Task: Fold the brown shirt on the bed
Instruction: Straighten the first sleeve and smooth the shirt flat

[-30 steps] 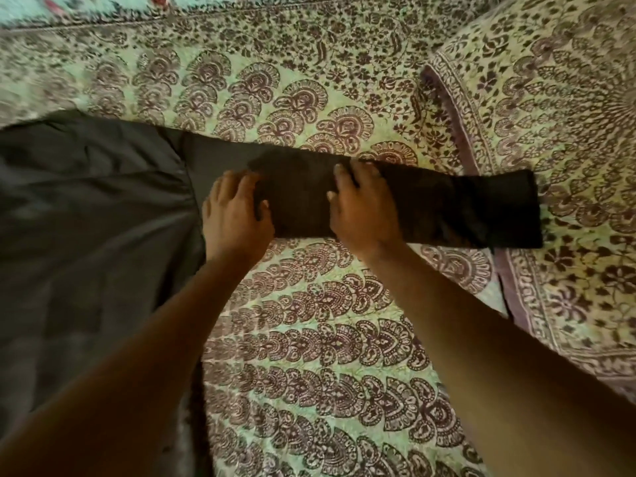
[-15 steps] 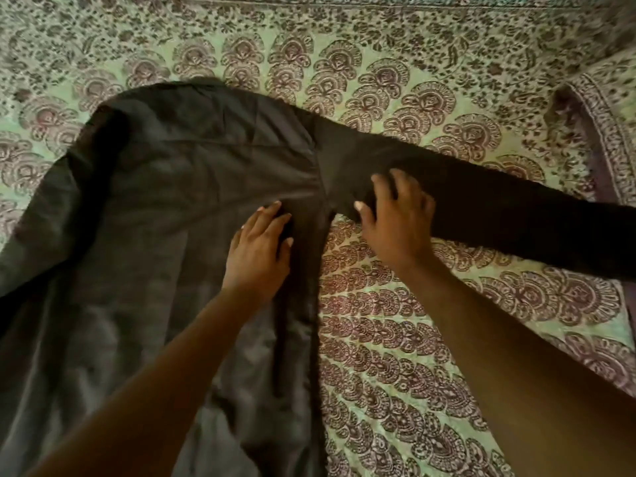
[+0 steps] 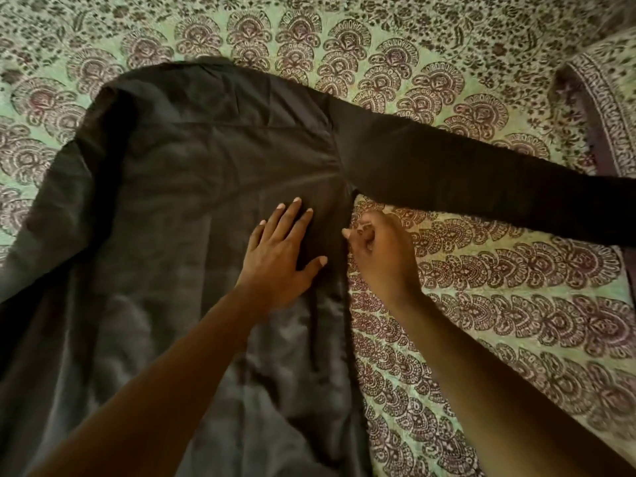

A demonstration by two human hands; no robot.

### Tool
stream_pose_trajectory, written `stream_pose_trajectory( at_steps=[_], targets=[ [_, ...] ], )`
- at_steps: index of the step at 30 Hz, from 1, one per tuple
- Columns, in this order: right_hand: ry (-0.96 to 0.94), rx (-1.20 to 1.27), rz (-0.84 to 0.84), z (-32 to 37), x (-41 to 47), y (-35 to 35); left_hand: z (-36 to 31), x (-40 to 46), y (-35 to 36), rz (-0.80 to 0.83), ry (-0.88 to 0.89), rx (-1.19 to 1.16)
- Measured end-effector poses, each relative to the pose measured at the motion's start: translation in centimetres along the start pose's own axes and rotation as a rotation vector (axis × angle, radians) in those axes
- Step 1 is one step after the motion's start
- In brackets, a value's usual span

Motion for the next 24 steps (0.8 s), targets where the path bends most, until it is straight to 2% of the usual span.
stream_pose_trajectory(
  at_steps=[2,10,14,17,19,22,24],
  targets=[
    [0.081,0.104,0.027,0.5,-0.7,0.8,0.4,-0.7,0.1,0.007,0.031,0.019],
    [0.308,0.129,-0.015,0.1,-0.5,1.0,1.5,-2.2,0.2,0.03,0.059,0.114],
    [0.29,0.066,-0.041,0.4,-0.4,0.5,0.6,-0.7,-0.5,-0.055,0.161,0.191],
    [0.18,-0.102,-0.128,1.3,0.6,-0.3,-0.2,0.1,0.9,-0.031,0.284,0.278],
    [0.123,-0.154,-0.155,2.1,1.4,-0.7,-0.8,-1.0,2.2,-0.043,0.283,0.29],
    [0.117,-0.135,-0.19,2.4,2.6,-0.9,-2.0,-4.4,3.5,-0.039,0.295,0.262],
    [0.186,-0.077,-0.128,1.8,2.8,-0.3,-2.6,-6.9,4.1,-0.018,0.327,0.253]
  ],
)
Point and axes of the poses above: each hand's wrist, its own x-axis towards the middle knuckle, its own y-axis out of the palm, z = x × y, the point moved 4 cm from there along x, towards the middle knuckle, and after that the axes turned 4 degrees about x, right-handed, at the moved point
